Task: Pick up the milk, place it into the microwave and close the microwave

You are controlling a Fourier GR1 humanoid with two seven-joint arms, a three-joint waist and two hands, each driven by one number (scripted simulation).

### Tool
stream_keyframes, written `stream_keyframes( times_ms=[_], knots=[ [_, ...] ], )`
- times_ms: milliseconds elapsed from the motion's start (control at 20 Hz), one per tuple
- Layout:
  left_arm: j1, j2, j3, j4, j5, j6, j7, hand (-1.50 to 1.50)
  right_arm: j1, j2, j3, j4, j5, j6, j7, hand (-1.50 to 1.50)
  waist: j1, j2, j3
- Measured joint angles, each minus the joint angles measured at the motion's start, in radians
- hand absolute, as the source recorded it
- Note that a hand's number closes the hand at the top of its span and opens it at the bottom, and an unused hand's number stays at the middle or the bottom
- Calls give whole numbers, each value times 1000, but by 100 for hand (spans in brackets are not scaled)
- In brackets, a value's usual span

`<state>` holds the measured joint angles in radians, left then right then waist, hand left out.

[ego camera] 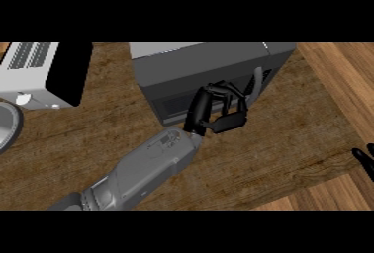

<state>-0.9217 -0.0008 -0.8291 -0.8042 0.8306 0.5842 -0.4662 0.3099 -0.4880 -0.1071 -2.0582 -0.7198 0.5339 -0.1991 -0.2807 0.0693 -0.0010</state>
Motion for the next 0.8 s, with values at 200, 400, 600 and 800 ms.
stream_keyframes(
  times_ms=[200, 400, 600, 800],
  knots=[
    [1, 0, -2, 1, 20, 10, -34, 150, -2, -12, 6, -13, -17, 16, 8, -150, -5, 3, 0],
    [0, 0, -8, 5, 37, 17, -63, 150, -8, -25, 11, -26, -30, 28, 15, -150, -8, 6, 0],
    [-1, 0, -13, 10, 54, 28, -86, 150, -6, -34, 15, -36, -46, 37, 24, -150, -14, 6, 0],
    [-2, 0, -17, 15, 68, 37, -114, 150, -7, -45, 15, -46, -57, 42, 32, -150, -19, 8, 0]
  ],
)
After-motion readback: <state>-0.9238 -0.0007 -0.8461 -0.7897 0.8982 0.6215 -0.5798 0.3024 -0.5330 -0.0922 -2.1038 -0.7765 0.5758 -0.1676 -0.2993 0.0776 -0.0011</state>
